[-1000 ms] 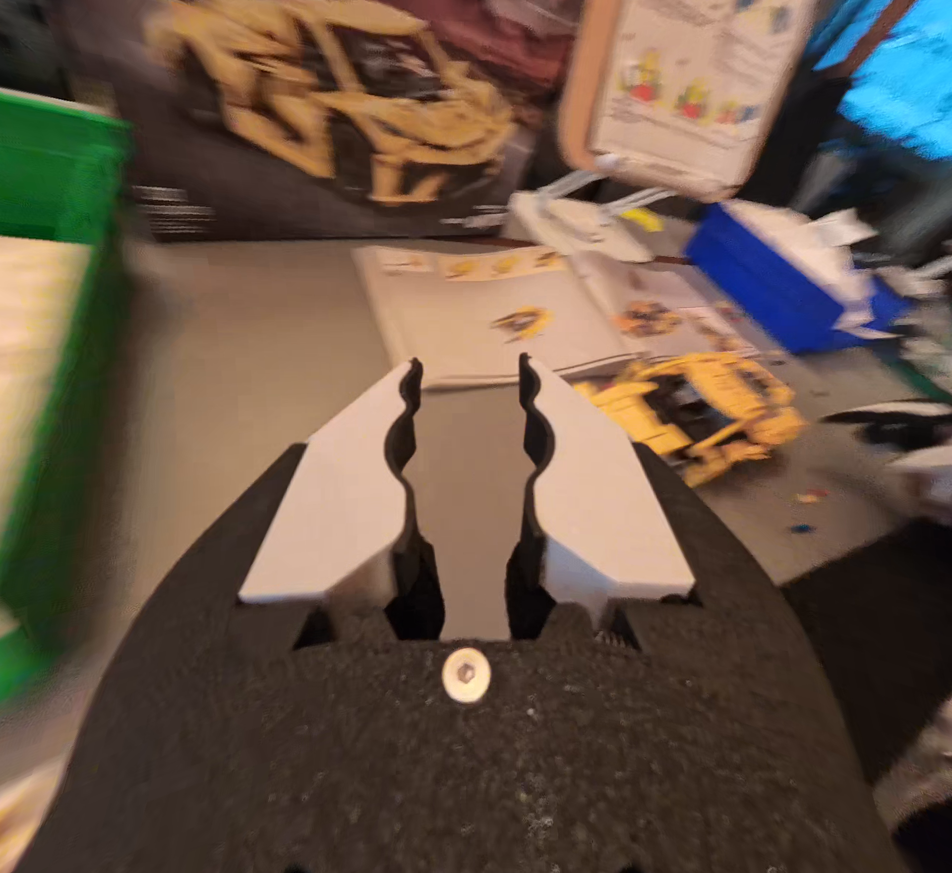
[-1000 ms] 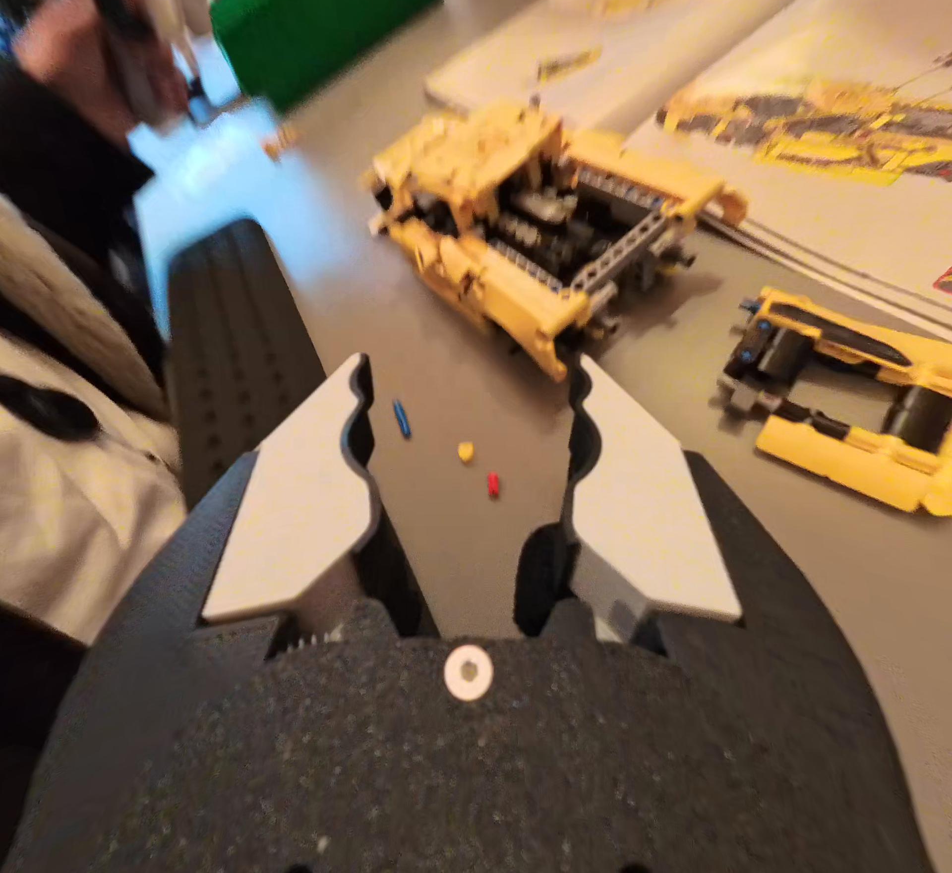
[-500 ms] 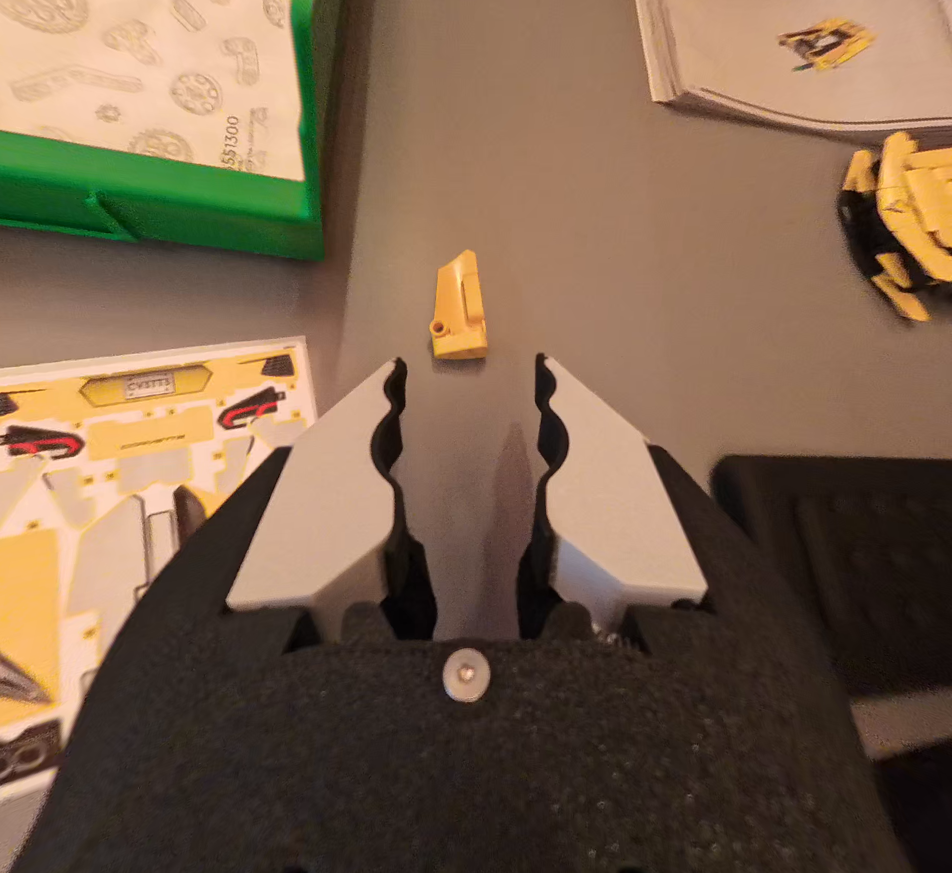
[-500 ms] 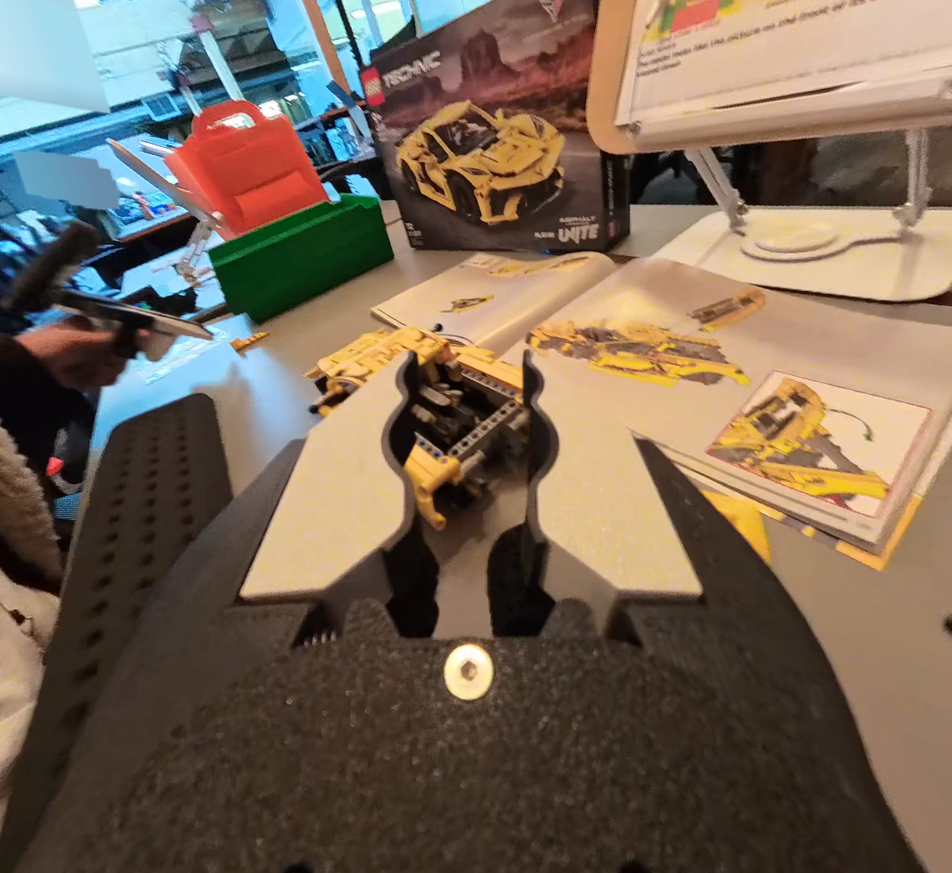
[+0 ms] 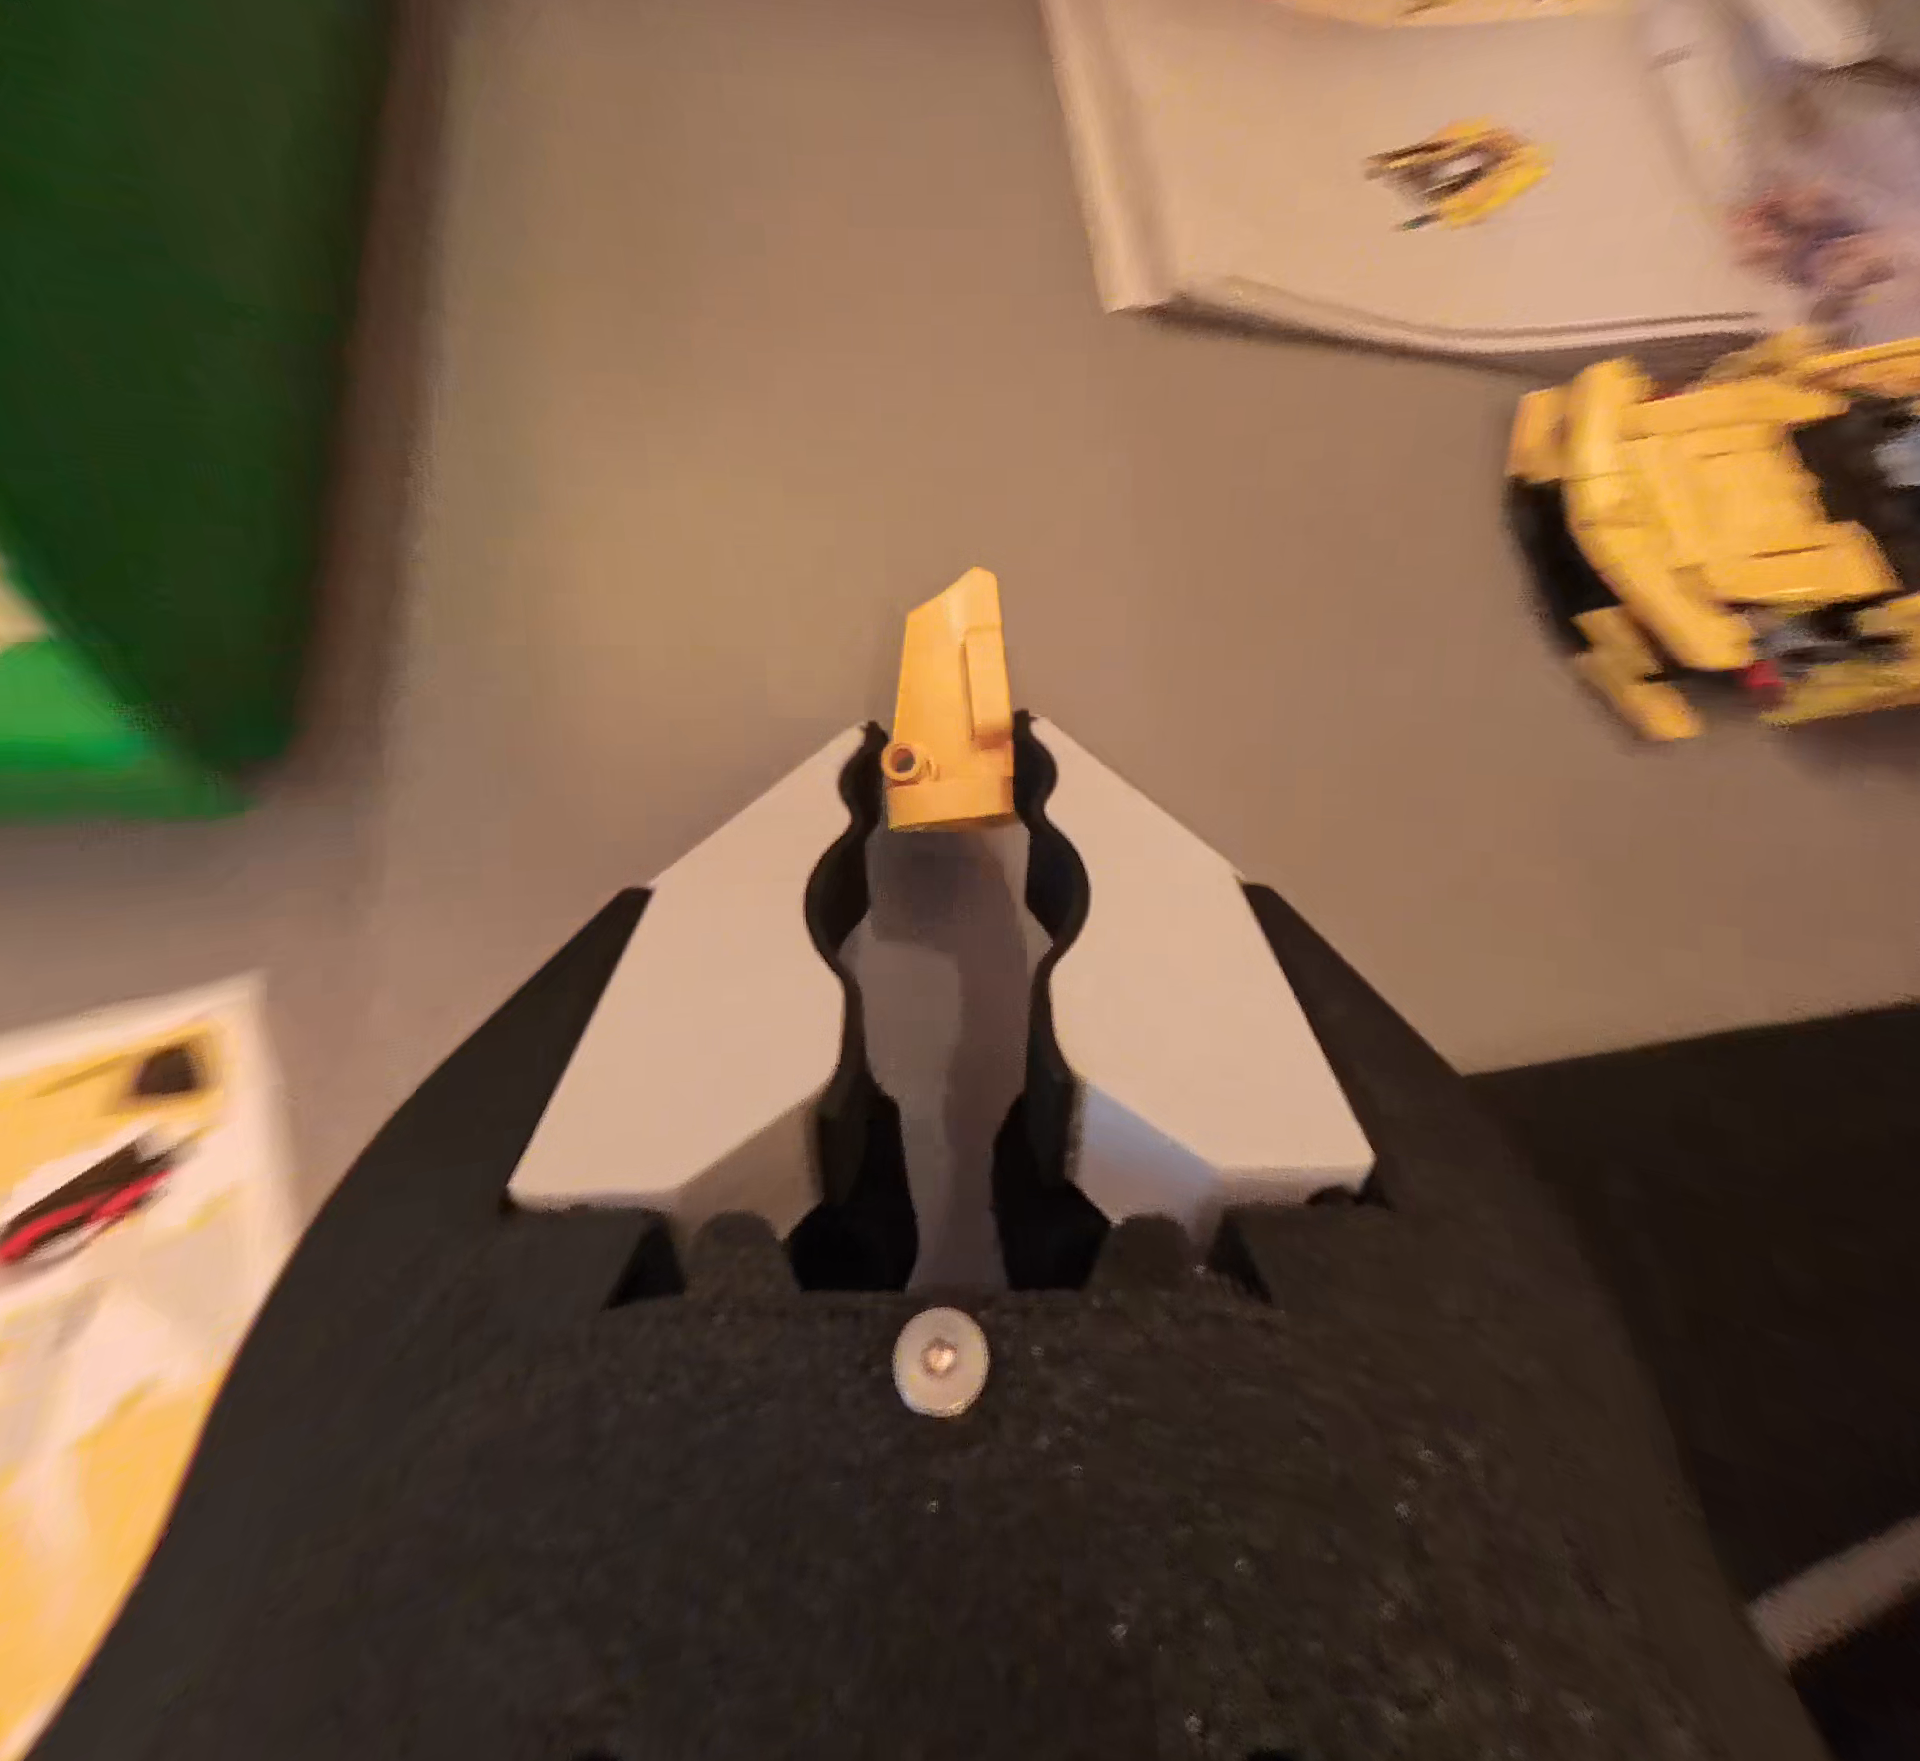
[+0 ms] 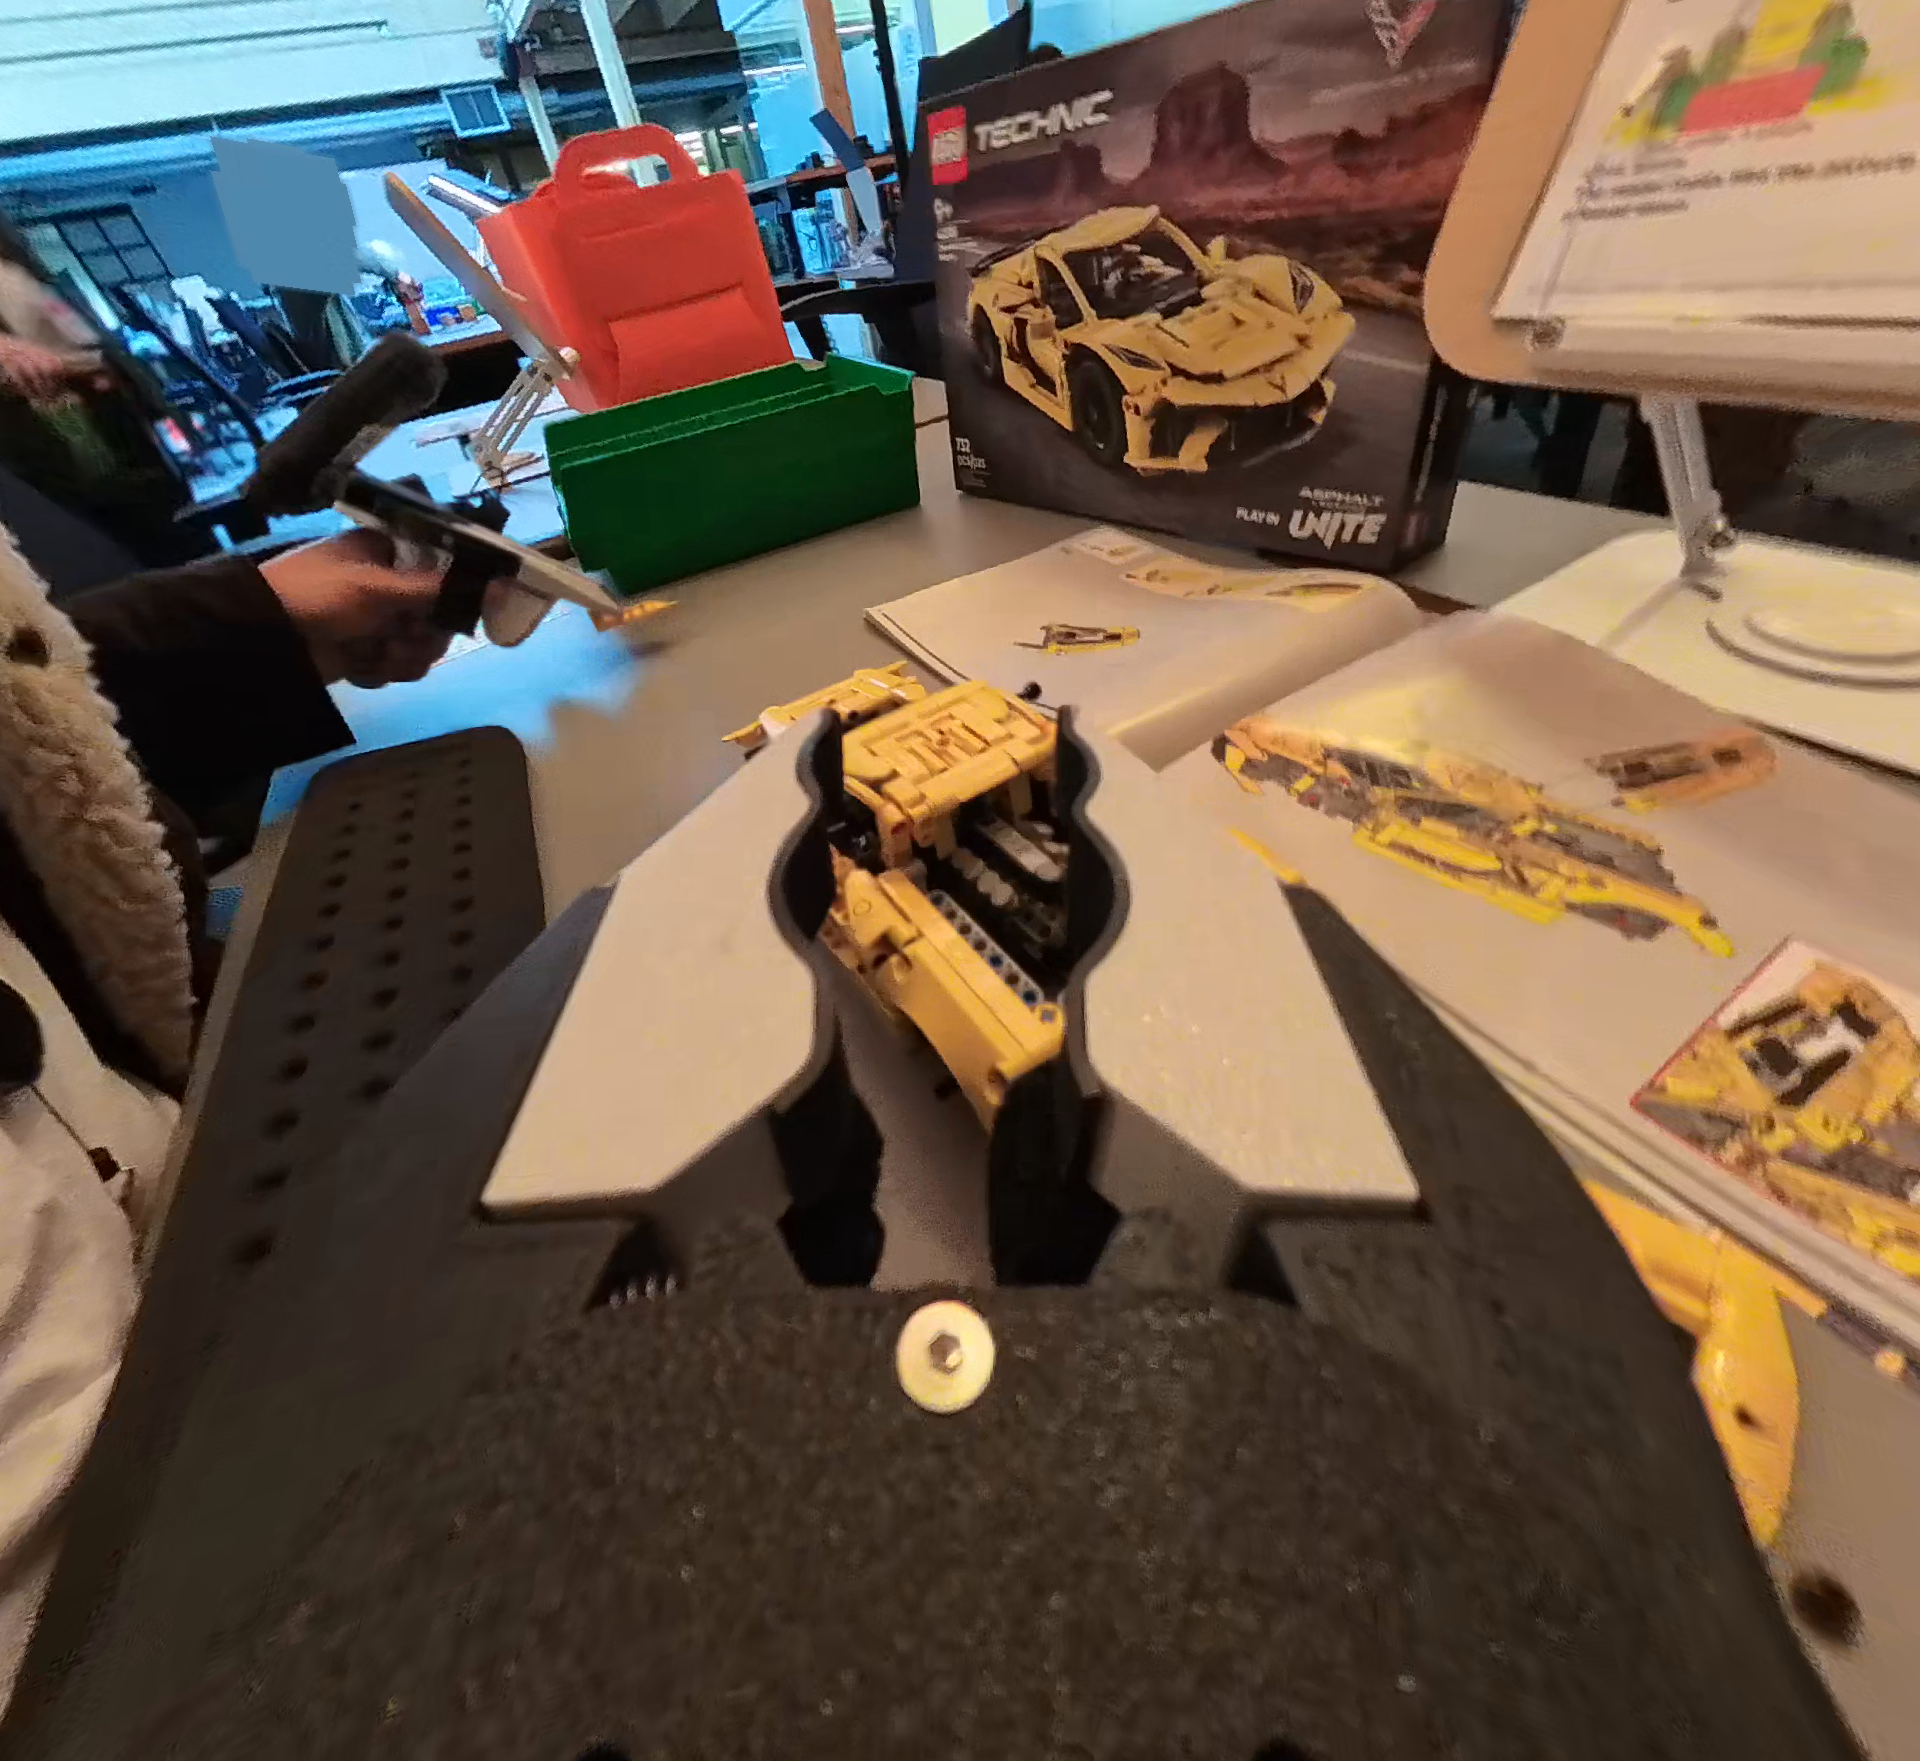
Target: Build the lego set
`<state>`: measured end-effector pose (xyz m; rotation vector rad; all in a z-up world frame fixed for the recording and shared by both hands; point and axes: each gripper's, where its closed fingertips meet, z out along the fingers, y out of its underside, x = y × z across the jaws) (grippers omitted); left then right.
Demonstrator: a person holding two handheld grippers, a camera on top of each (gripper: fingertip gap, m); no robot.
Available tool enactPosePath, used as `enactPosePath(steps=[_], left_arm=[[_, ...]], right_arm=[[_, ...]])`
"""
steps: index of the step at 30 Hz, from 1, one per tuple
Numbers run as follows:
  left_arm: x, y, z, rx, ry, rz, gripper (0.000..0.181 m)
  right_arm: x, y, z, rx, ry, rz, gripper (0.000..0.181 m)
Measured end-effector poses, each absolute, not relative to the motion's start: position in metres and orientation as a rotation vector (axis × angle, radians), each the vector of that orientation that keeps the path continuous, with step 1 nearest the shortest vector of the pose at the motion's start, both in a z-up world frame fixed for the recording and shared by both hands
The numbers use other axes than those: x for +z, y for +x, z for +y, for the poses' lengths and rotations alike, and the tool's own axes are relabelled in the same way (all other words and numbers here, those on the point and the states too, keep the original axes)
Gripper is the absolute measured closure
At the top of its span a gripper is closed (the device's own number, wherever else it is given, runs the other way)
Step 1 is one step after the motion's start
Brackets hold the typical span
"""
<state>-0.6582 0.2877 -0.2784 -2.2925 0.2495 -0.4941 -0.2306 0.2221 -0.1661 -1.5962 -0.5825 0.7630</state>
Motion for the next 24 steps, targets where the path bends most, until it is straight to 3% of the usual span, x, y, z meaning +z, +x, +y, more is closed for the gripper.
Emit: enactPosePath(steps=[8, 15, 20, 24], left_arm=[[-0.163, -0.468, 0.283, -1.402, -1.816, 0.363, 0.158], [-0.166, -0.385, 0.255, -1.665, -1.954, 0.578, 0.157], [-0.192, -0.369, 0.203, -1.651, -2.199, 0.998, 0.157], [-0.200, -0.364, 0.184, -1.635, -2.260, 1.148, 0.158]], right_arm=[[-0.140, -0.305, 0.227, 0.880, -1.507, -0.748, 0.129], [-0.157, -0.346, 0.239, 0.798, -1.526, -0.949, 0.092], [-0.190, -0.354, 0.213, 0.752, -1.544, -1.292, 0.104], [-0.190, -0.357, 0.192, 0.745, -1.420, -1.421, 0.131]])
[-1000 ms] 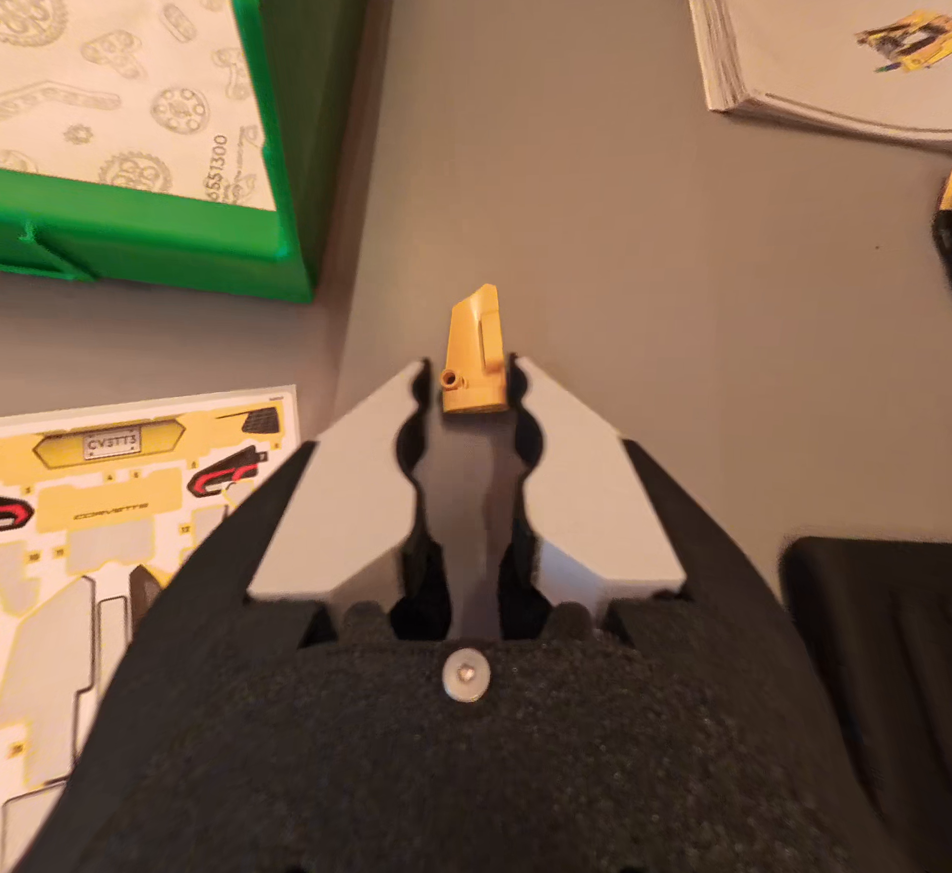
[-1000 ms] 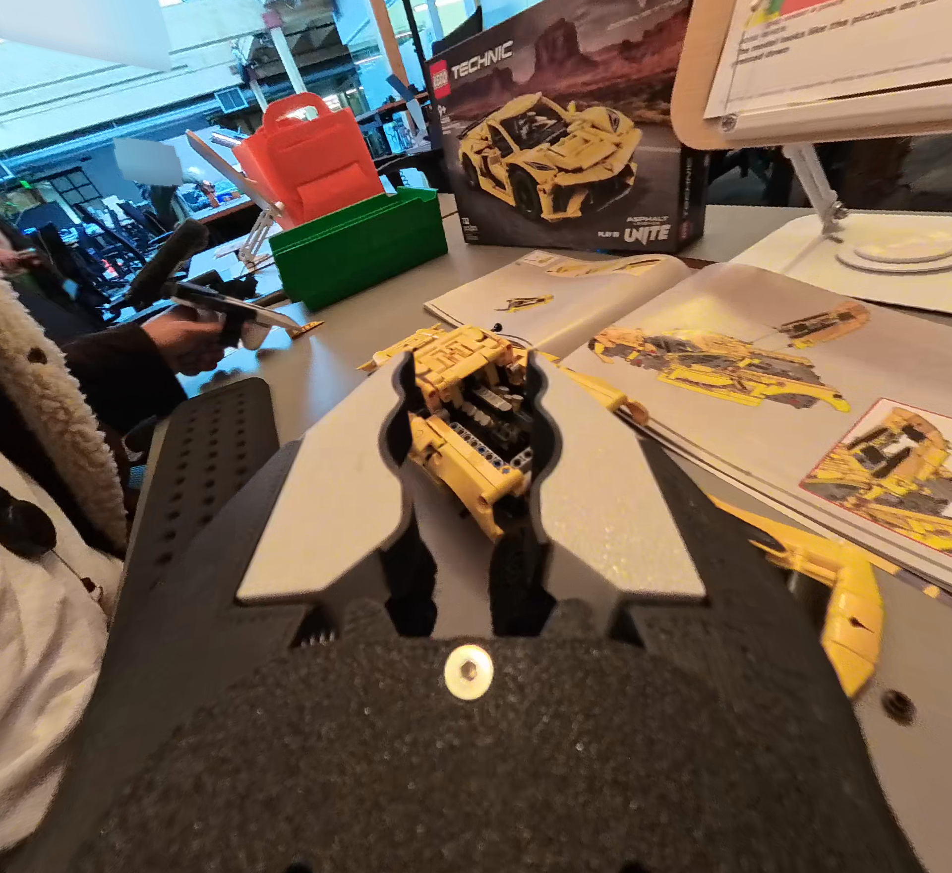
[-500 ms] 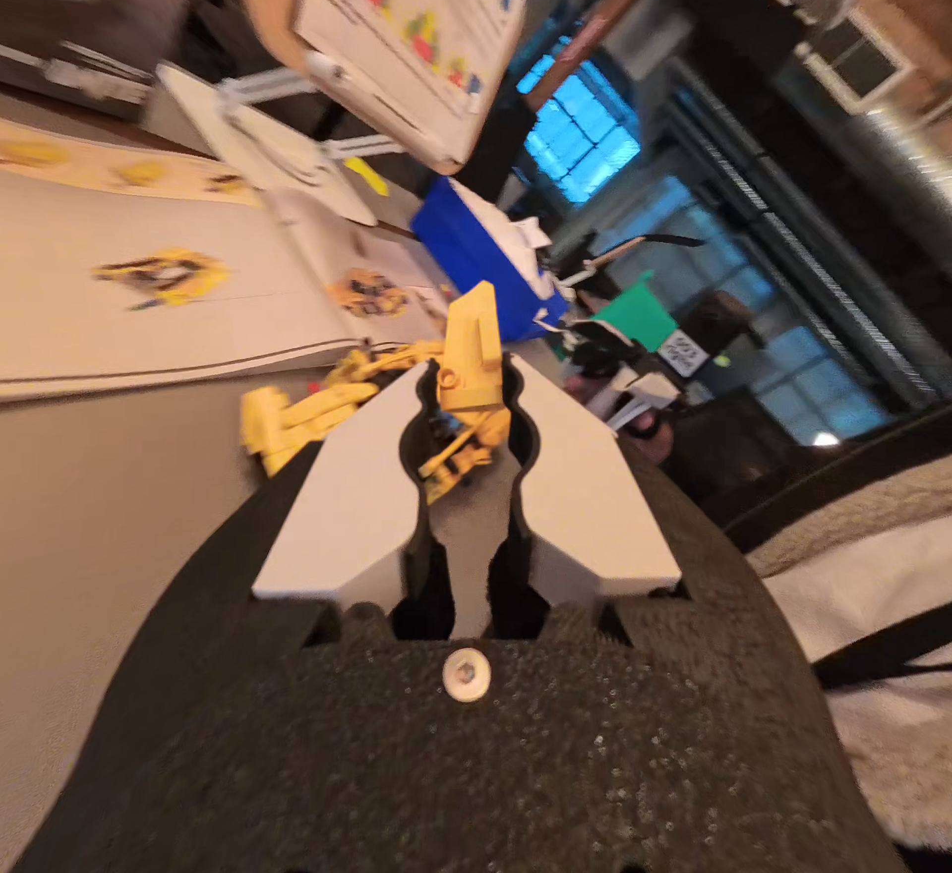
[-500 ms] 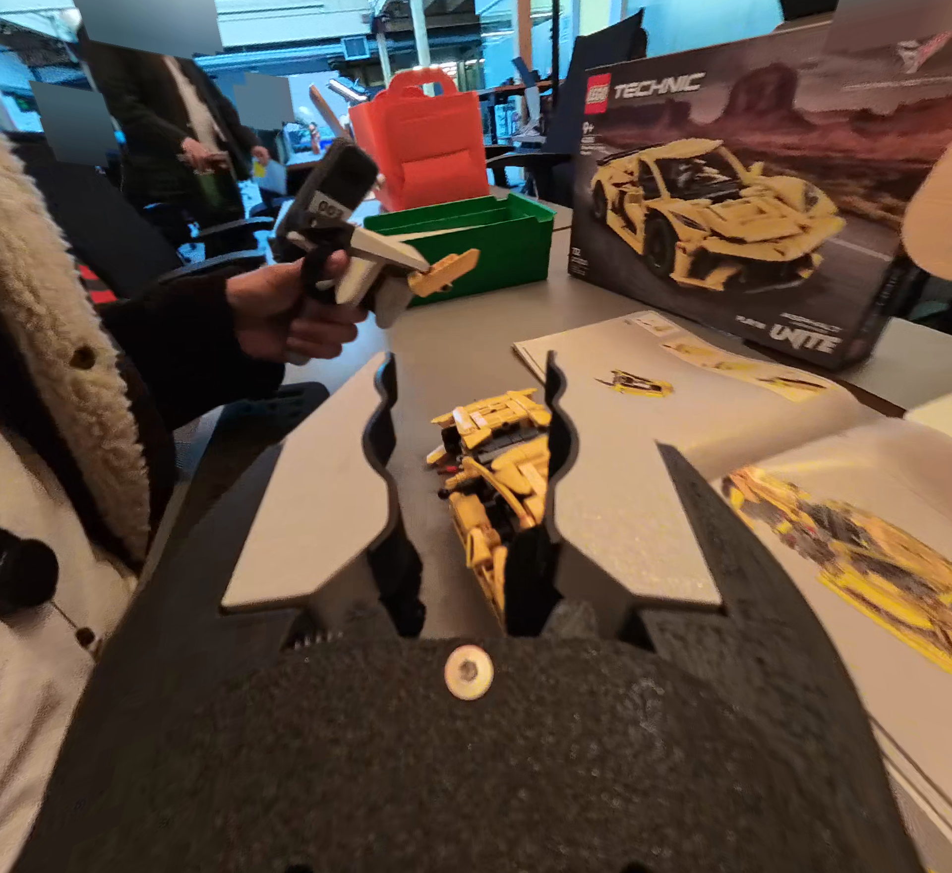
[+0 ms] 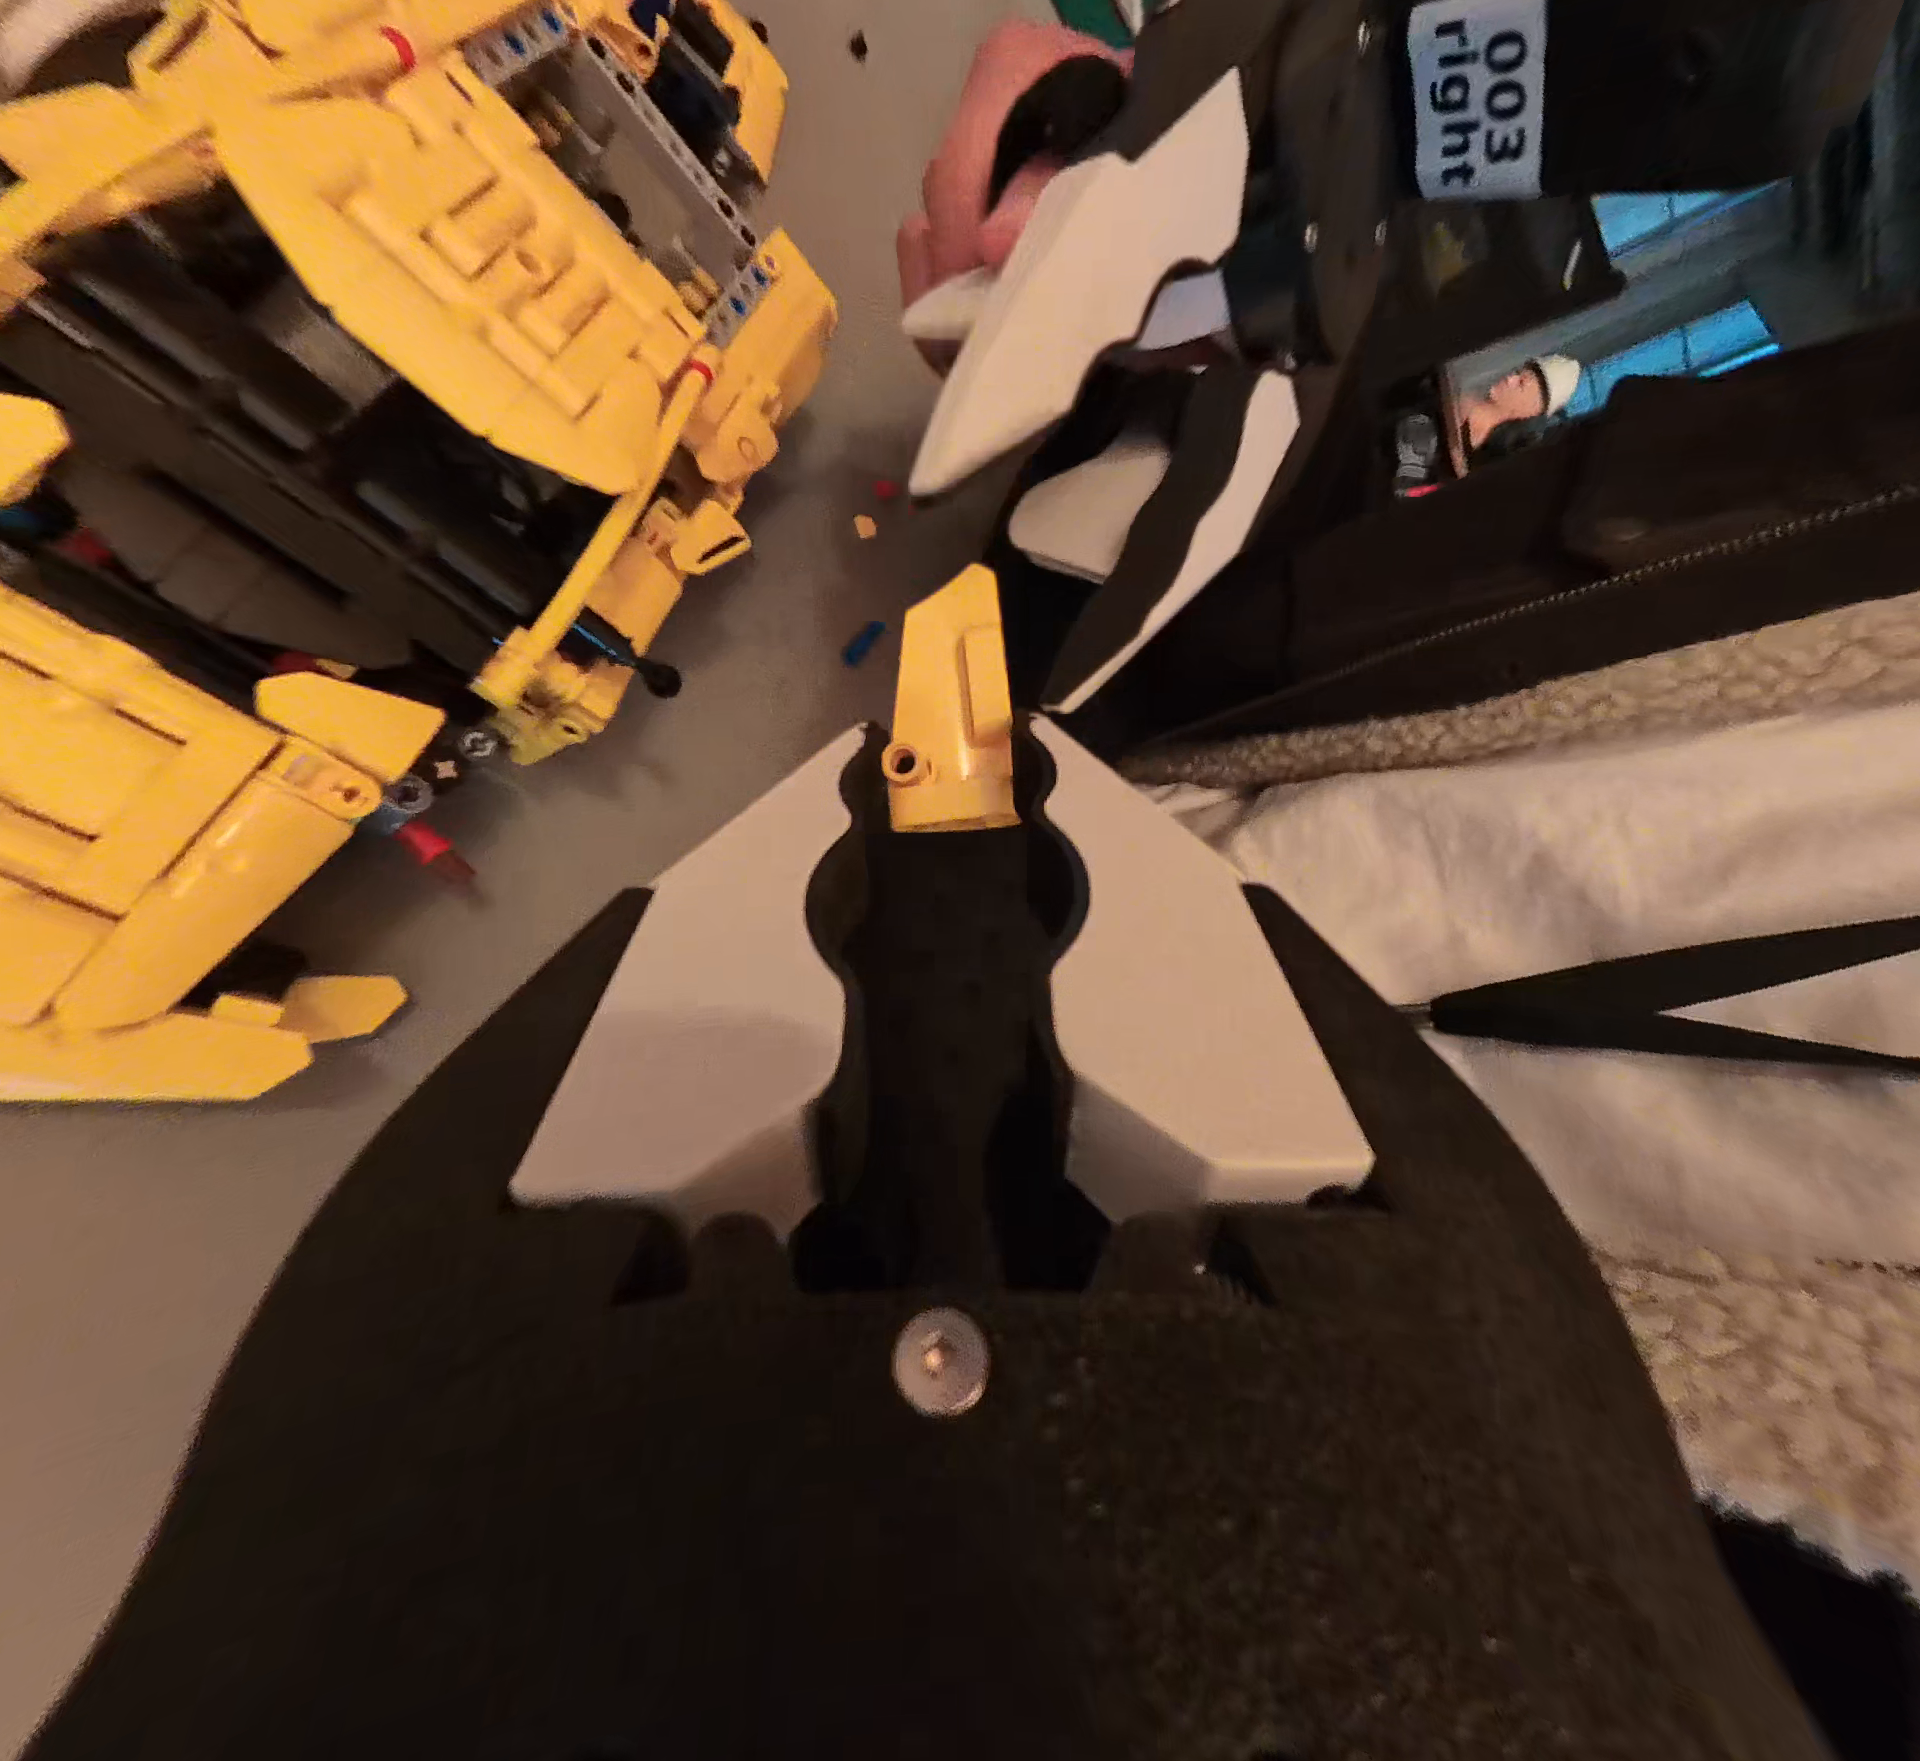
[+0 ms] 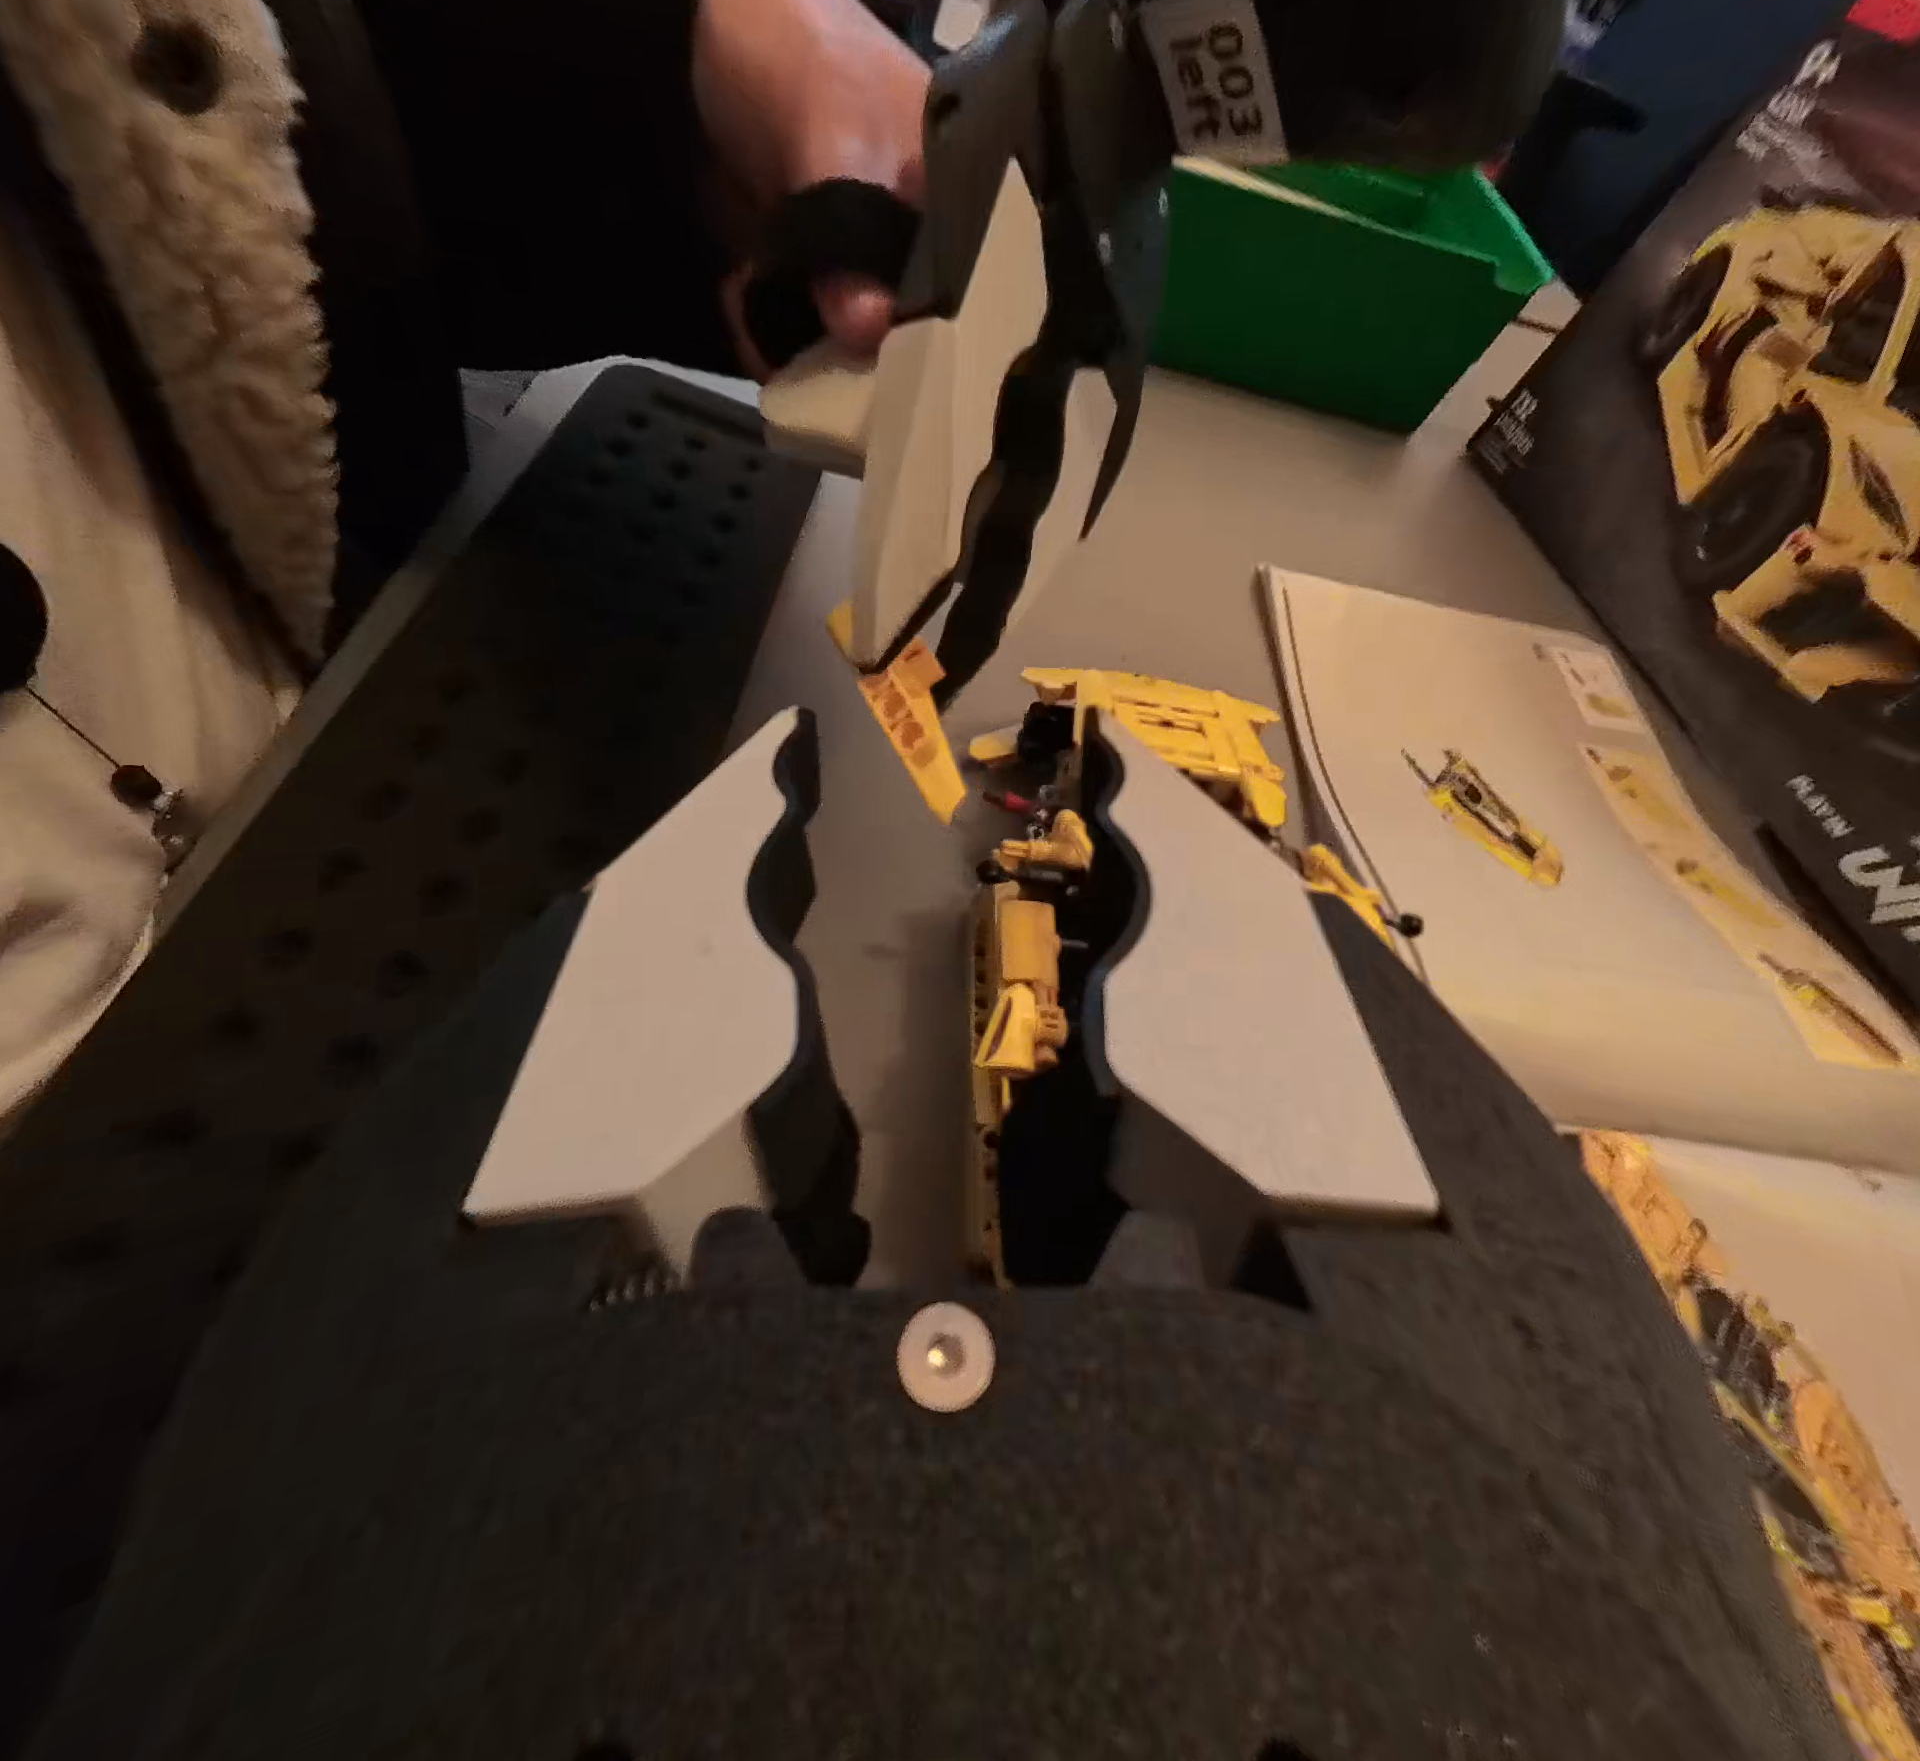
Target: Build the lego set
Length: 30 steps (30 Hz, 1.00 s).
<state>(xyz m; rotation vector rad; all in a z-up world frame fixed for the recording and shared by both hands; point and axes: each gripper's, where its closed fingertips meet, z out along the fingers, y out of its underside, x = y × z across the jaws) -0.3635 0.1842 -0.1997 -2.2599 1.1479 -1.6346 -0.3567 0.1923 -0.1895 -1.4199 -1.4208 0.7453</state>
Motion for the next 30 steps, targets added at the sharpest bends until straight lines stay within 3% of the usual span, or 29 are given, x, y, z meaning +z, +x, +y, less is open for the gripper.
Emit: enactPosePath(steps=[7, 11, 18, 24, 30], left_arm=[[-0.190, -0.355, 0.176, -1.710, -2.218, 1.158, 0.158], [-0.165, -0.354, 0.185, -1.755, -2.013, 1.114, 0.150], [-0.098, -0.382, 0.212, -1.512, -1.133, 0.853, 0.146], [-0.094, -0.362, 0.213, -1.612, -1.064, 0.725, 0.144], [-0.083, -0.350, 0.215, -1.703, -1.006, 0.569, 0.147]], right_arm=[[-0.198, -0.360, 0.175, 0.674, -1.340, -1.541, 0.173], [-0.179, -0.358, 0.185, 0.776, -1.316, -1.357, 0.174], [-0.127, -0.344, 0.203, 1.212, -1.226, -0.786, 0.174], [-0.095, -0.335, 0.201, 1.664, -1.004, -0.421, 0.175], [-0.097, -0.345, 0.192, 1.684, -0.973, -0.470, 0.175]])
